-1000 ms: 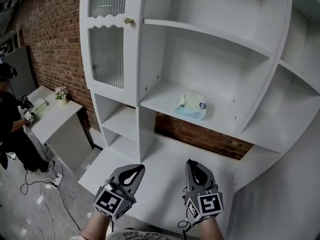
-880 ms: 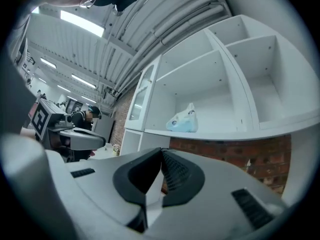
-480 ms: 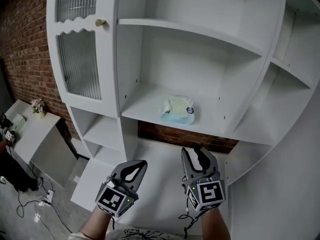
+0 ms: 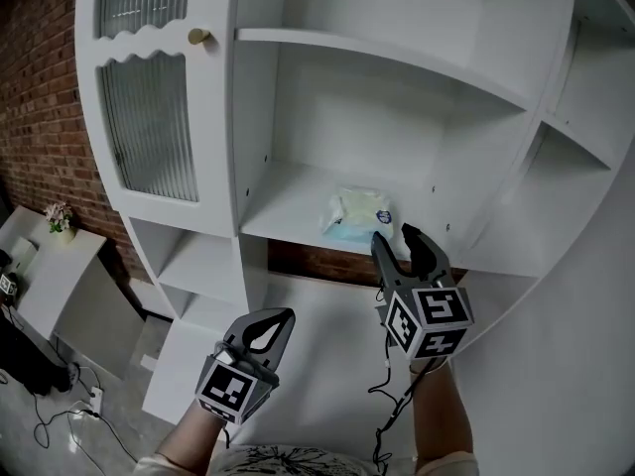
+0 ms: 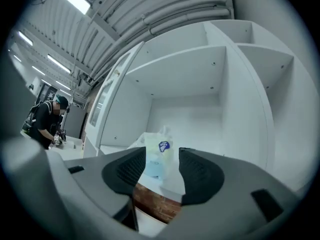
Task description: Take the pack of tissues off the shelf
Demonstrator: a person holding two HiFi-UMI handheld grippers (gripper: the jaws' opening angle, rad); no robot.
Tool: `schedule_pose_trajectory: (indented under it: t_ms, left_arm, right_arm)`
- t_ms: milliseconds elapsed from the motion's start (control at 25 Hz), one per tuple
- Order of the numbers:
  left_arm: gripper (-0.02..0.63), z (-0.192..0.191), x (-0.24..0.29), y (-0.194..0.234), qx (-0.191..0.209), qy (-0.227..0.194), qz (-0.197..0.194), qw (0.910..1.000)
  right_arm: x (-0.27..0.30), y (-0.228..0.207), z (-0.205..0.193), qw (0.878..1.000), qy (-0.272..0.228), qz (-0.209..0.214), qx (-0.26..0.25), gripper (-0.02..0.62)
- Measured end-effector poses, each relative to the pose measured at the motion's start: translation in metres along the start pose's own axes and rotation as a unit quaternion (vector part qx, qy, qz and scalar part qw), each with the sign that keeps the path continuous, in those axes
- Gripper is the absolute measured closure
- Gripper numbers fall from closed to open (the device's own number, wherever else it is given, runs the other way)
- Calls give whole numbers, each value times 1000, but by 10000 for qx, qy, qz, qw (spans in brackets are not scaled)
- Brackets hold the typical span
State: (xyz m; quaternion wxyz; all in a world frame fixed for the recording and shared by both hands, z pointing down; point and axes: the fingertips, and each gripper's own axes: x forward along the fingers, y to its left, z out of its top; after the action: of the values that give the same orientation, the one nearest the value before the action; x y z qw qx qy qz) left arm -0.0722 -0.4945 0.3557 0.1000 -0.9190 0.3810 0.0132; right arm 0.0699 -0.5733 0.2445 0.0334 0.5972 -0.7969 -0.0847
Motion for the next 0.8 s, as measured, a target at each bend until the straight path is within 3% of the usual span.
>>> schedule_pose_trajectory:
  t_ms: [240, 520, 800]
  left_arm:
    - [592, -9, -3, 11, -28, -22, 119, 9999]
    - [592, -10, -8, 18, -66, 11, 213, 9998]
    - [592, -14, -14, 12, -185, -7, 140, 9997]
  right_arm:
    - [23, -1, -9, 9996, 289, -37, -4, 416]
    - [25, 0, -10, 9983, 308, -289, -411, 565]
    - [12, 5, -9, 9981, 102, -303, -534, 581]
